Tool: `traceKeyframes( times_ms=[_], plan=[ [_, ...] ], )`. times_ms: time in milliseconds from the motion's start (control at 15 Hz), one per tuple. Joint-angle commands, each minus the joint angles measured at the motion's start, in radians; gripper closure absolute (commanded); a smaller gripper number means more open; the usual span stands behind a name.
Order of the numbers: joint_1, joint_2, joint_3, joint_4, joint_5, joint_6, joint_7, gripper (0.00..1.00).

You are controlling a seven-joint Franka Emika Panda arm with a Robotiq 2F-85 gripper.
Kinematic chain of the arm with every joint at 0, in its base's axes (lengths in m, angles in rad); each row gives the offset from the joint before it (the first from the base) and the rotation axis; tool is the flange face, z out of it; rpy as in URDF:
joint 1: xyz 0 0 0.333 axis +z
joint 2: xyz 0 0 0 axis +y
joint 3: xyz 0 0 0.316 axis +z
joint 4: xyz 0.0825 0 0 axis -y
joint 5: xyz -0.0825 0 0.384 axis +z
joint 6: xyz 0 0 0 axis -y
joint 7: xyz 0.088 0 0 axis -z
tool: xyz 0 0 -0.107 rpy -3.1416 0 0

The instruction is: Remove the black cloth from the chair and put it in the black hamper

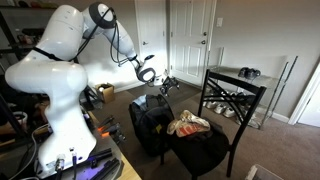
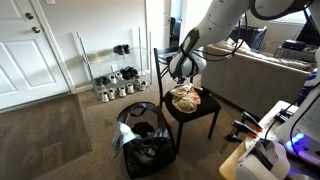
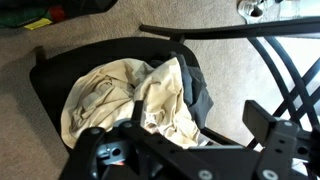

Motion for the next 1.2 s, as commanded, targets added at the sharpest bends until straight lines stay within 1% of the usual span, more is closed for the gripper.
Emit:
traceKeyframes(
  times_ms=[0,133,200,267,333,933,1067,1133],
  plan=[
    [-0.008,0.011,-0.033,-0.008,0.074,-0.026,0.102,0.00],
    [-0.042,0.010,-0.014,-0.009,0.116,-0.014,0.136,0.00],
    [-0.085,0.001,0.030,0.001,0.138,-0.001,0.133,0.00],
    [-0.045,0.014,-0.008,-0.002,0.099,-0.006,0.104,0.00],
    [-0.054,0.016,-0.003,-0.001,0.102,-0.006,0.105,0.00],
    [-0.049,0.018,-0.004,0.001,0.102,-0.006,0.105,0.00],
    [-0.079,0.002,0.004,0.006,0.109,-0.015,0.103,0.00],
    [-0.116,-0.022,0.013,0.005,0.122,-0.019,0.101,0.00]
  ],
)
